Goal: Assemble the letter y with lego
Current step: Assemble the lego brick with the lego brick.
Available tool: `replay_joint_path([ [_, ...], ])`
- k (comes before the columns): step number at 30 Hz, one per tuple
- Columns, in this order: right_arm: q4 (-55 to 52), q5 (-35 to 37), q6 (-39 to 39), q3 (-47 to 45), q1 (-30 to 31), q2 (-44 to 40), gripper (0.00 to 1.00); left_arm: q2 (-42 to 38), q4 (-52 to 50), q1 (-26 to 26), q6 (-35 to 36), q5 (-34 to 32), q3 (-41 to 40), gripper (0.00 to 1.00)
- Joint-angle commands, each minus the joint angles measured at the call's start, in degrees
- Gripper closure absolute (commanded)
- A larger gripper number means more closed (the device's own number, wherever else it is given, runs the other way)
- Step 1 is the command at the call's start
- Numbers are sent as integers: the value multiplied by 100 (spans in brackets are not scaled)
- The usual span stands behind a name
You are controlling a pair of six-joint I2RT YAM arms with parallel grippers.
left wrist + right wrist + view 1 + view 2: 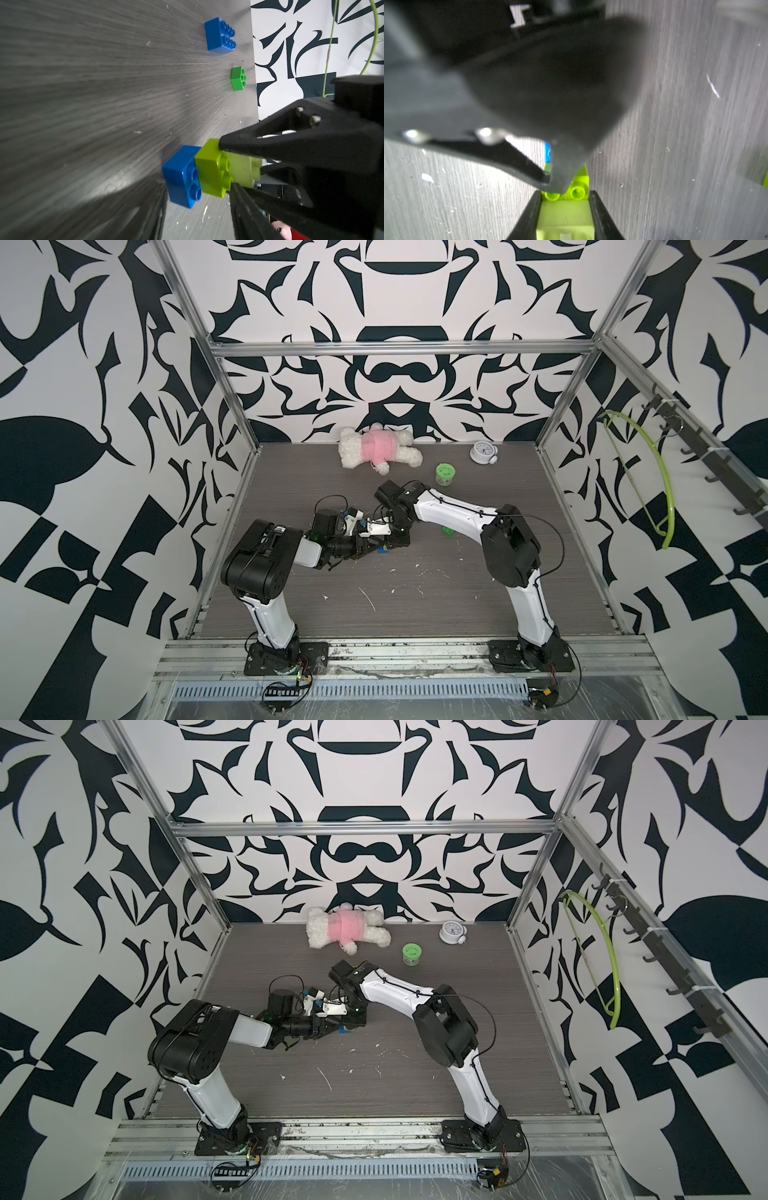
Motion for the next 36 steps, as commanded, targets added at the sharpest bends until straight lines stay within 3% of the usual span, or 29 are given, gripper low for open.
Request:
replay_joint_path([
  [1, 44, -145, -60, 58, 149, 176, 75, 363, -1262, -242, 270, -758, -63, 48],
  [32, -217, 38, -14, 222, 131, 402, 78, 231, -987, -7, -50, -946, -342, 43],
  [36, -221, 27, -17, 227, 121, 404, 78, 229, -969, 2, -51, -919, -342, 50],
])
